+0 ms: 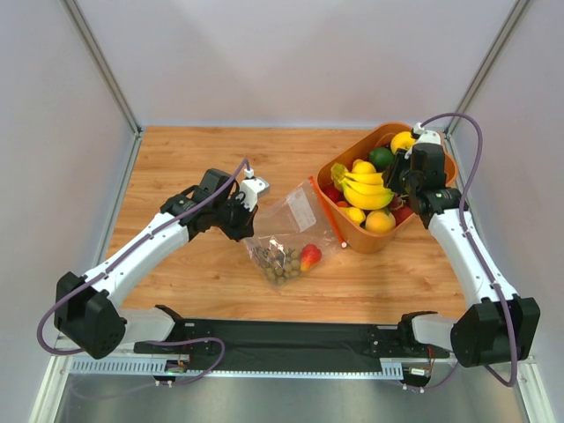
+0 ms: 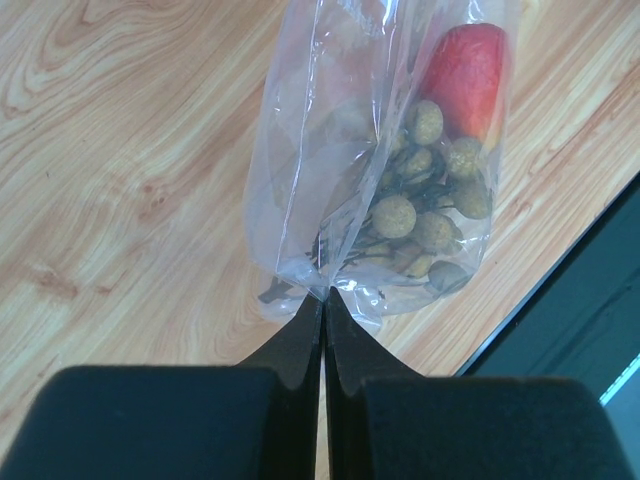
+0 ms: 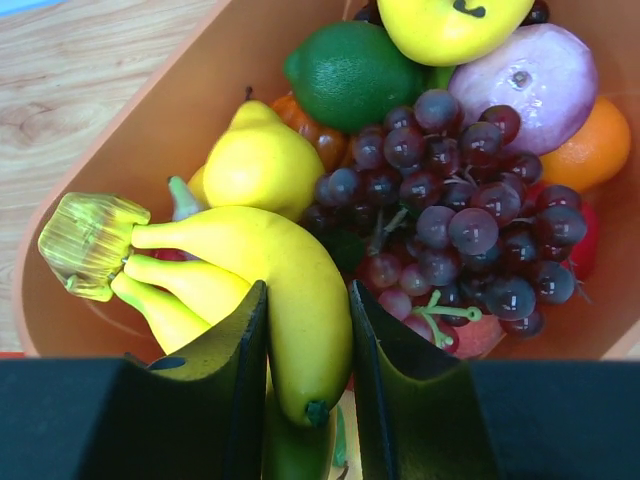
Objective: Open the zip-top bag and remove the fake food
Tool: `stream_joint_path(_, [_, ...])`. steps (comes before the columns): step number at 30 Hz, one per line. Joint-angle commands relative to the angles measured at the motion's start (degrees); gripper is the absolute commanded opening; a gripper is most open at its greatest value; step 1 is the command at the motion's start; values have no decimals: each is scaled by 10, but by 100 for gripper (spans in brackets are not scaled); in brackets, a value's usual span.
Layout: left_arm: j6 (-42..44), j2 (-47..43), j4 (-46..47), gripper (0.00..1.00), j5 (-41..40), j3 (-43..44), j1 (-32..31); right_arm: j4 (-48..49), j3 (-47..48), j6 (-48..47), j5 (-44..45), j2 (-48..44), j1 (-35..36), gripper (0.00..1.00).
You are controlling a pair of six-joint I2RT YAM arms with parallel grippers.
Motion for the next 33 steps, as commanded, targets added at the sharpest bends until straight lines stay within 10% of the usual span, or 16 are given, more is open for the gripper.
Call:
stream_joint_path(1, [-4,-14,3,0,16,21,2,20,1,-17,18,8,-20,26])
stream_joint_path(2, [-4,-13,3,0,18,20,1,16,5,-16,16,11,-23,49])
stream_joint_path(8, [-3,-16,4,0,19,20,1,-5,6,-13,30,-26,-23,81])
stream_joint_path(17, [1,-22,4,0,29,20,2,-66,57,-17,39,-142,-22,86])
stream_joint_path(33, [73,-128,34,0,161,-13,-10,-65,-72,13,-355,-261,47,82])
